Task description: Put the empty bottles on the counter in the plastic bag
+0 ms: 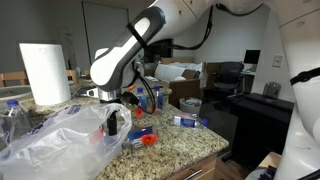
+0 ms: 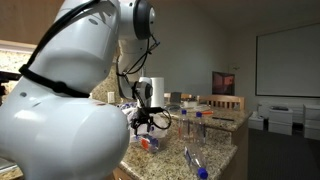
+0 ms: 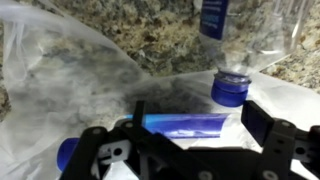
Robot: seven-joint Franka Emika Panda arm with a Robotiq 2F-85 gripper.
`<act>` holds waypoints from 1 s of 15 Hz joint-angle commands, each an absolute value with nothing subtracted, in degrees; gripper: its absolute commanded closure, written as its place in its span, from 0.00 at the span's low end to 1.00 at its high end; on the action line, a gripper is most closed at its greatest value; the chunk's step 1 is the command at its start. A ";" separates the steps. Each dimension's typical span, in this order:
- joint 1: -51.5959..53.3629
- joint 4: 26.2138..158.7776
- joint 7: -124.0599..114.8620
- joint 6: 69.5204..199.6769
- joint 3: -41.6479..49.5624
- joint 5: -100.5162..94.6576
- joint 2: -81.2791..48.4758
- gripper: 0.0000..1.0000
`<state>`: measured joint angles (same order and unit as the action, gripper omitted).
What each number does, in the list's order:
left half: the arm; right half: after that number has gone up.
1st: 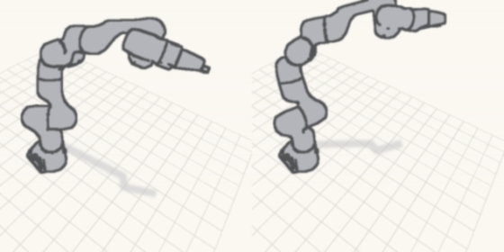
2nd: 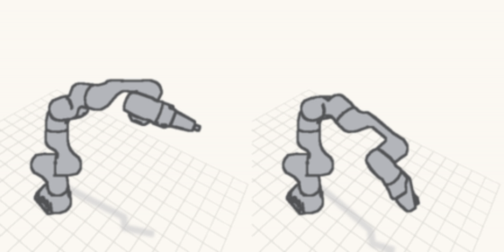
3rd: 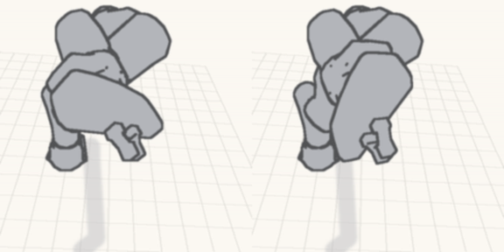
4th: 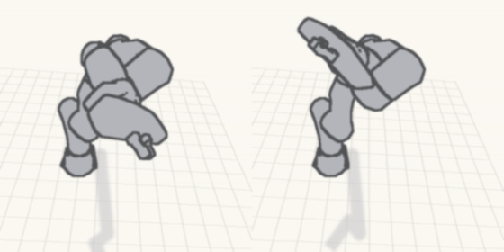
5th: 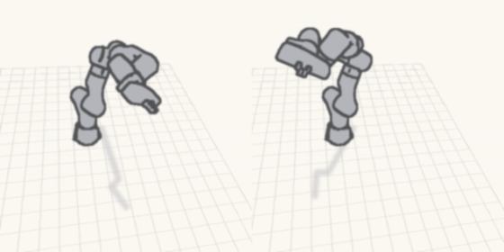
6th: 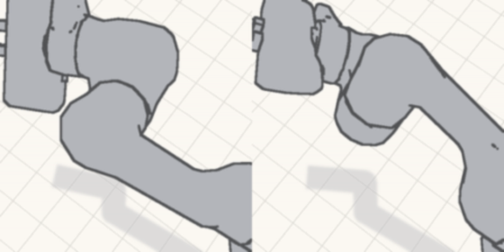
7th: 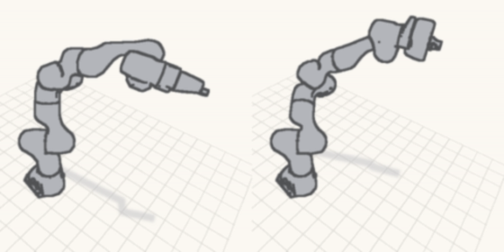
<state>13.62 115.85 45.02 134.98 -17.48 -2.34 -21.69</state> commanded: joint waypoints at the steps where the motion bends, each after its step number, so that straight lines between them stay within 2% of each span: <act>1: 14.04 115.27 42.11 133.65 -17.08 -4.98 -21.99 0.04; 6: 13.71 116.05 42.88 132.33 -17.03 -6.20 -21.17 0.12; 7: 13.64 116.15 42.97 132.02 -17.02 -6.42 -21.04 0.20; 9: 13.56 116.41 43.01 131.29 -16.96 -6.72 -20.71 0.13; 10: 13.50 116.58 43.16 131.05 -16.97 -6.73 -20.53 0.16; 12: 13.51 116.93 43.13 130.65 -16.92 -6.84 -20.15 0.13; 13: 13.49 117.08 43.24 130.36 -16.94 -6.86 -20.02 0.16; 14: 13.55 117.19 43.07 130.07 -16.90 -6.95 -19.96 0.38; 15: 13.58 117.23 43.01 129.58 -16.91 -6.95 -19.89 0.40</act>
